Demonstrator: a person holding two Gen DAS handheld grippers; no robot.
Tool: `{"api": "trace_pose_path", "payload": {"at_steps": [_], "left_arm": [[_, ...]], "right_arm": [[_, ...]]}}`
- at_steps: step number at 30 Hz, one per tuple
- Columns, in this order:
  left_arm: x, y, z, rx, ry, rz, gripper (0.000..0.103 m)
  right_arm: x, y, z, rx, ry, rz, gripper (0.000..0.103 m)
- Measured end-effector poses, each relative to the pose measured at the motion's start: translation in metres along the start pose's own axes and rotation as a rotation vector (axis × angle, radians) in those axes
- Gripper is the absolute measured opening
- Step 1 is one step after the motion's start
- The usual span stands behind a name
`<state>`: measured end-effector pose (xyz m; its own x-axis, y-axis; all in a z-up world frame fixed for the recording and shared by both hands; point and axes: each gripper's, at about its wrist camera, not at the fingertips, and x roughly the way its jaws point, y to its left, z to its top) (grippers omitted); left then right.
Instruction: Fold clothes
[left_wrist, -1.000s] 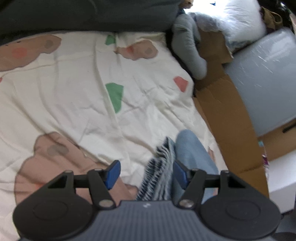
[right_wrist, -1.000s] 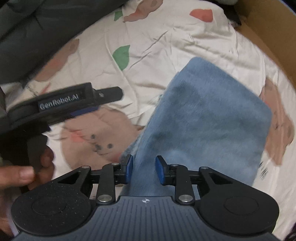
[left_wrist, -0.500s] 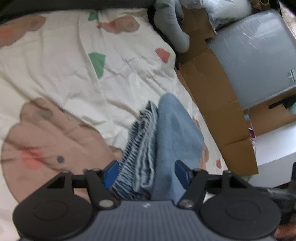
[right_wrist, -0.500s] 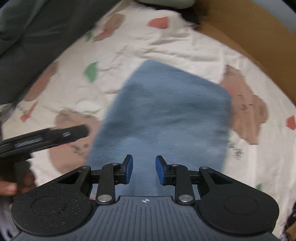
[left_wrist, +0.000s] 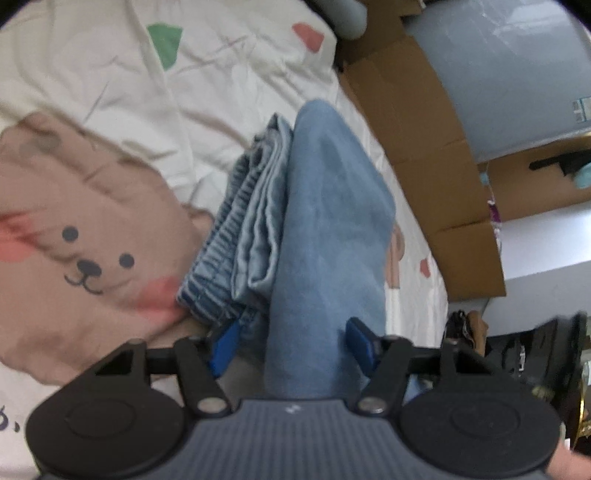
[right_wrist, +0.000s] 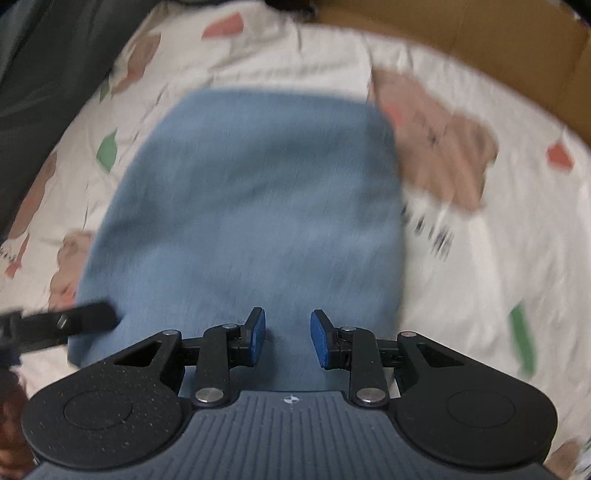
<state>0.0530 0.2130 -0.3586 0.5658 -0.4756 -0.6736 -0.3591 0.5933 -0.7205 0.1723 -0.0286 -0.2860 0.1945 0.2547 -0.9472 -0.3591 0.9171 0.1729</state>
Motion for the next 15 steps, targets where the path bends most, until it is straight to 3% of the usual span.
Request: {"api": "trace_pose_path", "payload": {"at_steps": [3,4,9,15], "left_arm": [[-0.003,0.006,0.002,-0.021,-0.025,0.031,0.025],[-0.005,0.009,0.003,-0.030,-0.035,0.031,0.021],[-0.018,0.005,0.003,0.027,-0.089,0.041,0.013],[-0.020,0.013,0.007,0.000,-0.112,0.042,0.011]], "right_arm": [[0.010,-0.003,-0.024,0.077,0.029,0.029,0.034],[0.010,-0.003,-0.029,0.080,0.029,0.031,0.034],[0.005,0.004,-0.038,0.049,0.029,0.046,0.034],[-0.018,-0.017,-0.029,0.049,-0.048,-0.035,0.034]]}}
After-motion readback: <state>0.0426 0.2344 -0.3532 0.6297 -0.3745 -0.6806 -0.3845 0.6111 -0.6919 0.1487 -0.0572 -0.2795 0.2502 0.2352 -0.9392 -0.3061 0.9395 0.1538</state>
